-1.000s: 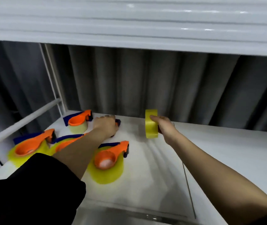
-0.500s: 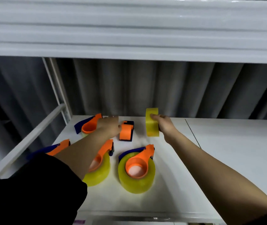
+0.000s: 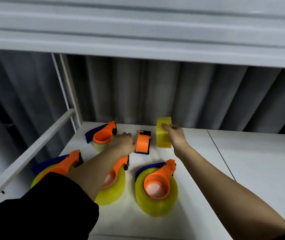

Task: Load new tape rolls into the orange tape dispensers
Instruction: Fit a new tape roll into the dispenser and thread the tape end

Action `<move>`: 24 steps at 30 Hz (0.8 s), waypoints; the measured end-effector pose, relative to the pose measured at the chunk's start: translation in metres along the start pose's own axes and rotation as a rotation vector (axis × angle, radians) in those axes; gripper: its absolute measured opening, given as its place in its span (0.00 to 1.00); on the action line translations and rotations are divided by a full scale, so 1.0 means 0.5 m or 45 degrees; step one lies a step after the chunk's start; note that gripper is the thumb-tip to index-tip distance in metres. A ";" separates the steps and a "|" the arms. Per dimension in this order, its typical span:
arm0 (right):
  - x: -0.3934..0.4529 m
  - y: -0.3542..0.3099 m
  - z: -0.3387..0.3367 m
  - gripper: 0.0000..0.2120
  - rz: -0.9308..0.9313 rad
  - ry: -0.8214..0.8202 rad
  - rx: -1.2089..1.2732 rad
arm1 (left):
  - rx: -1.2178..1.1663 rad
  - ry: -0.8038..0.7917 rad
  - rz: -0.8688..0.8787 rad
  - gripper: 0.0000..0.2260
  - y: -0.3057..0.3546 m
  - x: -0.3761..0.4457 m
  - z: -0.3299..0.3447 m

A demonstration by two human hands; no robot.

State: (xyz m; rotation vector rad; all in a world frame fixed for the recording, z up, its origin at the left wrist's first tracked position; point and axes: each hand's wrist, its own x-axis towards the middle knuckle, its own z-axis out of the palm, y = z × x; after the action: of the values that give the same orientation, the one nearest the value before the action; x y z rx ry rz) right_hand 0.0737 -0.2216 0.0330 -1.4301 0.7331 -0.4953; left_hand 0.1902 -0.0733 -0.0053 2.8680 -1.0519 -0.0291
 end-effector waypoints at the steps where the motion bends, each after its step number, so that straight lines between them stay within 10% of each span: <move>1: 0.000 -0.001 0.009 0.09 -0.001 0.012 -0.004 | -0.012 -0.009 0.026 0.18 -0.004 0.006 0.005; 12: -0.008 0.005 0.070 0.14 -0.033 0.237 -0.067 | -0.907 -0.302 -0.174 0.08 0.015 0.053 0.003; 24: -0.062 -0.001 0.063 0.08 -0.144 0.147 0.087 | -1.564 -0.220 -0.198 0.19 0.047 0.024 -0.058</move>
State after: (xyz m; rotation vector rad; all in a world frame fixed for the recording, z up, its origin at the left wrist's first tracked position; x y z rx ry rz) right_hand 0.0748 -0.1776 0.0380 -1.3927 0.7230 -0.6894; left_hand 0.1855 -0.0967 0.0257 1.8016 -0.4948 -0.6744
